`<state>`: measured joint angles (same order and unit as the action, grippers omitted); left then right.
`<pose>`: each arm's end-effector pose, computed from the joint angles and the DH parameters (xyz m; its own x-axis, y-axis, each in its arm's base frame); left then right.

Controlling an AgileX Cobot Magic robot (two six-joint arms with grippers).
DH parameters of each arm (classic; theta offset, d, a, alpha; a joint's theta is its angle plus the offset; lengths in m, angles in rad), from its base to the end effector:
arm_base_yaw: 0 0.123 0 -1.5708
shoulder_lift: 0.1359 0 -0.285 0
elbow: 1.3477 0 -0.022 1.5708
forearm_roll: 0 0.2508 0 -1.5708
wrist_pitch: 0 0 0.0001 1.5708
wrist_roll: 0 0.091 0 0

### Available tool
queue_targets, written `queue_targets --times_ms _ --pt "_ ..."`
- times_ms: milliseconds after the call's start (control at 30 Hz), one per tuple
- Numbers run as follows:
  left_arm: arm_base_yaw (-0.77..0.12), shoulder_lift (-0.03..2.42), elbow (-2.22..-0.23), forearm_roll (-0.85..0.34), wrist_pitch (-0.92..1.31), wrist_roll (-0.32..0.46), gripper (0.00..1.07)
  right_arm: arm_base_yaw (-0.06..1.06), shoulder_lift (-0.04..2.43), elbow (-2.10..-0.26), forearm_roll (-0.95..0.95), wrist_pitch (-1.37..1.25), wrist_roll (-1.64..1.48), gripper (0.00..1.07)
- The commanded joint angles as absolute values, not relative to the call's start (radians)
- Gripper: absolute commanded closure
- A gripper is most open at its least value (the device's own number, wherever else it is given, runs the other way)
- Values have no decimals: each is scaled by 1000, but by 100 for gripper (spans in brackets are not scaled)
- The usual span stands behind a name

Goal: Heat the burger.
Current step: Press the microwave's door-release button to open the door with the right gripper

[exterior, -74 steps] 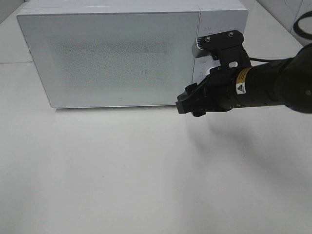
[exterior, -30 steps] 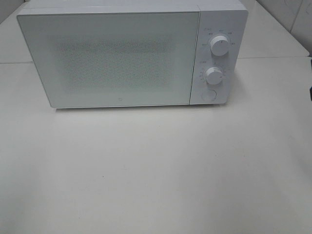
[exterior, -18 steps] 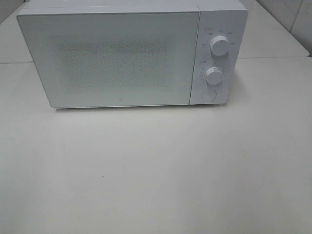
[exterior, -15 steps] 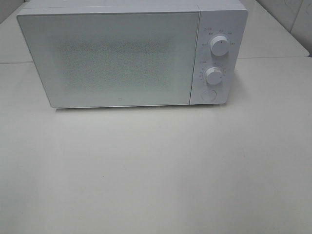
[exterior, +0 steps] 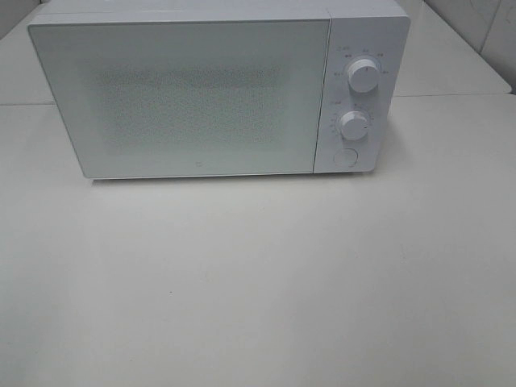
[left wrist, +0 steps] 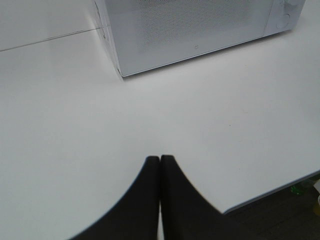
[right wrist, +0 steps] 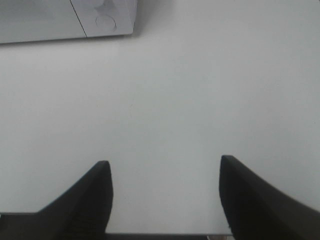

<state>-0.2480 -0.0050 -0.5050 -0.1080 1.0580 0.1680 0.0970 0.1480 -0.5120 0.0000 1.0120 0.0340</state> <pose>-0.0082 -0.0067 0.2793 -0.3887 0.2161 -0.8957 0.3730 0.9258 0.0615 0.0194 0.0019 0.2835 -0.5324 -0.0176 -0.8463 -0.0788 0.9965 0.0288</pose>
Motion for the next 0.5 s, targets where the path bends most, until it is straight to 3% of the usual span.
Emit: queue_targets --times_ms 33,500 --pt "-245 -26 -503 -110 1043 165 106 94 64 -510 0 999 14 47" --pt "-245 -26 -503 -110 1043 162 106 94 -29 -504 0 1002 13 47"
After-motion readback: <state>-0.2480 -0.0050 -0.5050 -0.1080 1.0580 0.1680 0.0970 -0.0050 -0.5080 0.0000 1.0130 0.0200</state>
